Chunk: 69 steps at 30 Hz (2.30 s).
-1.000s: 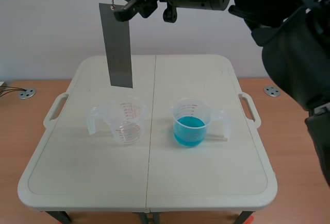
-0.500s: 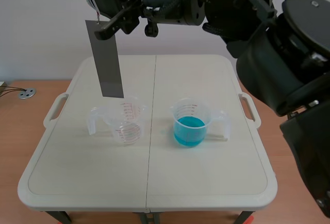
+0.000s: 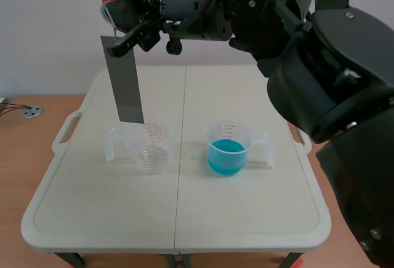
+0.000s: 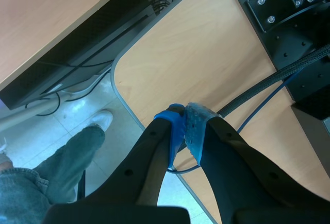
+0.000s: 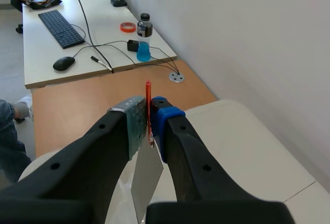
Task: Hold the metal plate by the orange handle, dip it into the blue solution, take it out and point at it, then put the plate back in the beaker on the left.
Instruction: 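Put the plate into the left beaker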
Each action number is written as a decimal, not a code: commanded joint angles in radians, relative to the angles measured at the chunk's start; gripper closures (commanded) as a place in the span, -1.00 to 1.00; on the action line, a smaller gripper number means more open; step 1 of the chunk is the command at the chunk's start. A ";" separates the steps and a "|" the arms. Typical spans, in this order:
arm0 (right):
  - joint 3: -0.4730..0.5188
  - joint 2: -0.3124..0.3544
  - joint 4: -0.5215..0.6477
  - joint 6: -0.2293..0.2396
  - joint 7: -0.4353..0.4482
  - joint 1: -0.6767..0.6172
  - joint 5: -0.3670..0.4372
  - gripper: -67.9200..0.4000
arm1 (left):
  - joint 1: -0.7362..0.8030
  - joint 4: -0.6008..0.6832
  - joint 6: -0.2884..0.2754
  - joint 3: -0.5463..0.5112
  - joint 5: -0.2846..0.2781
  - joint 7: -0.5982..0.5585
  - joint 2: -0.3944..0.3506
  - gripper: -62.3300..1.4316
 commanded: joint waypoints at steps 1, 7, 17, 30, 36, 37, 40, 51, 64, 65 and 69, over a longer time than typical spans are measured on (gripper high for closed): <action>0.003 -0.014 0.002 -0.003 0.020 0.029 0.011 0.95 | 0.016 0.007 -0.002 -0.001 -0.006 -0.006 -0.005 0.90; 0.003 -0.014 -0.040 -0.003 0.053 0.029 0.011 0.95 | 0.016 0.007 -0.002 -0.001 -0.006 -0.006 -0.005 0.90; 0.003 -0.014 -0.147 0.020 0.109 0.029 0.011 0.95 | 0.015 0.007 -0.002 -0.001 -0.006 -0.006 -0.005 0.90; -0.023 -0.014 -0.288 0.028 0.196 0.026 0.011 0.95 | 0.015 0.007 -0.002 -0.001 -0.006 -0.006 -0.005 0.90; -0.043 -0.019 -0.352 0.031 0.226 0.026 0.011 0.95 | 0.015 0.007 -0.002 -0.001 -0.006 -0.006 -0.005 0.90; -0.044 -0.021 -0.364 0.031 0.229 0.026 0.011 0.95 | 0.015 0.007 -0.002 -0.001 -0.006 -0.006 -0.005 0.90; -0.044 -0.023 -0.392 0.032 0.233 0.026 0.011 0.95 | 0.015 0.007 -0.002 -0.001 -0.006 -0.006 -0.005 0.90; -0.044 -0.022 -0.431 0.031 0.214 0.026 0.011 0.94 | 0.013 0.007 -0.002 -0.001 -0.006 -0.003 -0.006 0.90; -0.037 -0.022 -0.431 0.025 0.214 0.029 -0.045 0.08 | 0.013 0.007 -0.002 -0.001 -0.006 -0.003 -0.006 0.90; -0.033 -0.022 -0.431 0.022 0.214 0.029 -0.045 -0.09 | 0.013 0.007 -0.002 -0.001 -0.006 -0.003 -0.006 0.90; -0.008 -0.022 -0.431 -0.003 0.214 0.029 -0.045 -0.52 | 0.012 0.007 -0.002 -0.001 -0.005 -0.002 -0.006 0.55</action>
